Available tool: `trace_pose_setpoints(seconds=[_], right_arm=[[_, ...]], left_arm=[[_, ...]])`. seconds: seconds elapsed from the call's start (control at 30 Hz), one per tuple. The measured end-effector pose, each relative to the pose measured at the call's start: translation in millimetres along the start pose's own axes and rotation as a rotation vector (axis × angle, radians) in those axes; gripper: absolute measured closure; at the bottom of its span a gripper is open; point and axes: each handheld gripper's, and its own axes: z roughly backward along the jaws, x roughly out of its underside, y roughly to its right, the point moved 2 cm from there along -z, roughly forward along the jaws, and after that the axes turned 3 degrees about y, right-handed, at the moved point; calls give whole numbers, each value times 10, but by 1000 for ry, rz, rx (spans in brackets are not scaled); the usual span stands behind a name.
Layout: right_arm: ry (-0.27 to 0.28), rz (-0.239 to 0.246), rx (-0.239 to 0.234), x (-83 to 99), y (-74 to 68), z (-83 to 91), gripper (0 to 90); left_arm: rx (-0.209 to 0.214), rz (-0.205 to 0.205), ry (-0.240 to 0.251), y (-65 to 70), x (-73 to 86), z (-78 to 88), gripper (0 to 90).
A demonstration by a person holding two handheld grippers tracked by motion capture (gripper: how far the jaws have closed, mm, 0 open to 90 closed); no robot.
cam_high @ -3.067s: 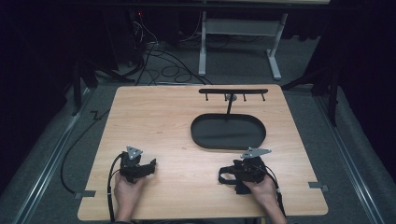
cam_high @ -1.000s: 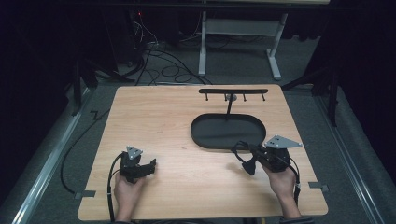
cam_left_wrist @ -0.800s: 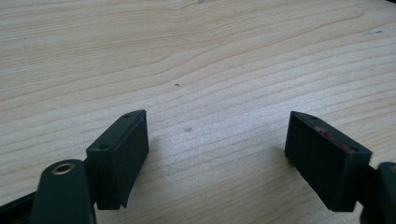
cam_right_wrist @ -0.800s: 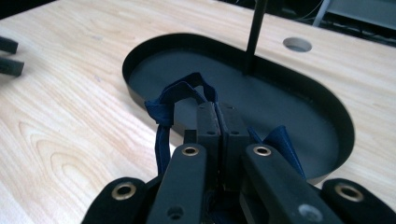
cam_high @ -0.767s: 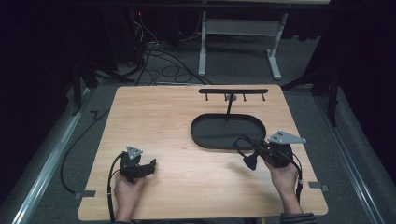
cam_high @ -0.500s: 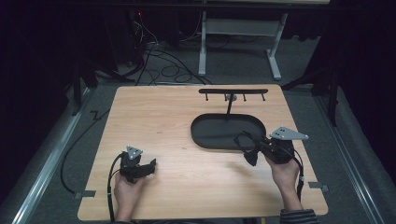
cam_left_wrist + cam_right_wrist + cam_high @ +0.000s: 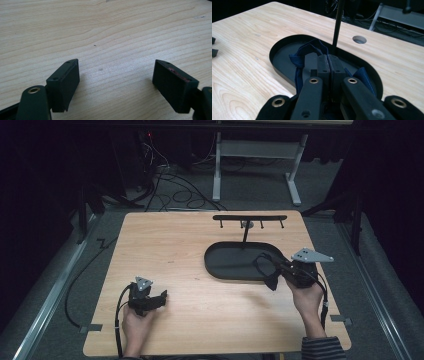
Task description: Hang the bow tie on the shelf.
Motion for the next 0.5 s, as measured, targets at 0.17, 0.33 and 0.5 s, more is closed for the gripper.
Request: trace_pose_setpoints(seconds=[0.17, 0.33, 0.5], right_arm=[[23, 3, 1, -100, 27, 13, 900], [41, 6, 3, -204, 62, 7, 900], [51, 3, 9, -288, 89, -22, 900]], left_arm=[[1, 0, -2, 0, 0, 1, 221], [-1, 0, -1, 0, 0, 0, 222], [0, 0, -1, 0, 0, 0, 221]])
